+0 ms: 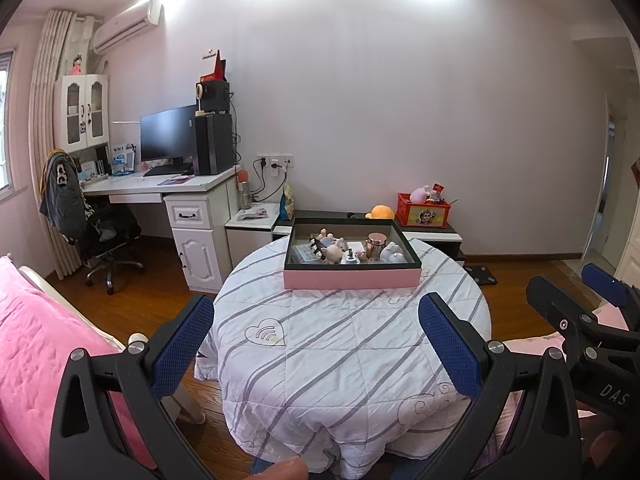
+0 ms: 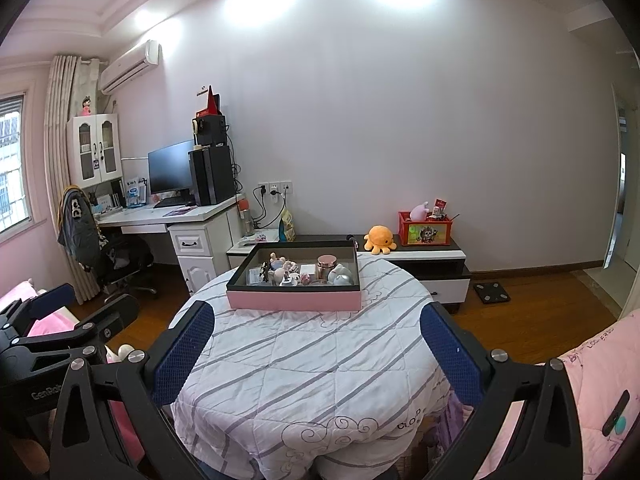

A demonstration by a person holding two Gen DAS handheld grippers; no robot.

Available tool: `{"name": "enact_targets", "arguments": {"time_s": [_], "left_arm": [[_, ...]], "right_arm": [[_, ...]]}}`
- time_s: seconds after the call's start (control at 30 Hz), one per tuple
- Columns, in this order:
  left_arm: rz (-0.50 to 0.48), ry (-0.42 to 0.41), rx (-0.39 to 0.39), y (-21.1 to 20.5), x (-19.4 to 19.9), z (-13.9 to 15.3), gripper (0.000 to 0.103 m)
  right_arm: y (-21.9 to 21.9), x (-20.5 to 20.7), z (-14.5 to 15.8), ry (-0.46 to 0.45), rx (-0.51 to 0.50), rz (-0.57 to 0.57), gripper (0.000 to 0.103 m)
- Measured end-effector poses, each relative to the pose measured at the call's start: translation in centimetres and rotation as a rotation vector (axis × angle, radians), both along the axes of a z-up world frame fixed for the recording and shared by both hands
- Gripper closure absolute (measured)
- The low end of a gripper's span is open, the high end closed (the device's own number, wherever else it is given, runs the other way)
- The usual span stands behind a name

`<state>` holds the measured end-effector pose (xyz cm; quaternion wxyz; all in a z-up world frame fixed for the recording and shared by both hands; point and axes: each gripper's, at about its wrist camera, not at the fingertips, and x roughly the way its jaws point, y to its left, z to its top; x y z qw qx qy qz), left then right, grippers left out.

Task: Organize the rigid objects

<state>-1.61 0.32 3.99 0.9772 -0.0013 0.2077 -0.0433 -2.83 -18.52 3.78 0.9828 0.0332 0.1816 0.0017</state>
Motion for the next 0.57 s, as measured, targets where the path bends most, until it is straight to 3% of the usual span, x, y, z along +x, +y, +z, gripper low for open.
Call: {"name": "enact_targets", "arguments": {"time_s": [0.57], "left_arm": [[-0.004,-0.01,-0.024,0.12,-0.08,-0.14,0.0]], "right_arm": [[0.16,-0.08,-0.07,0.003,0.003,0.001,0.0]]}}
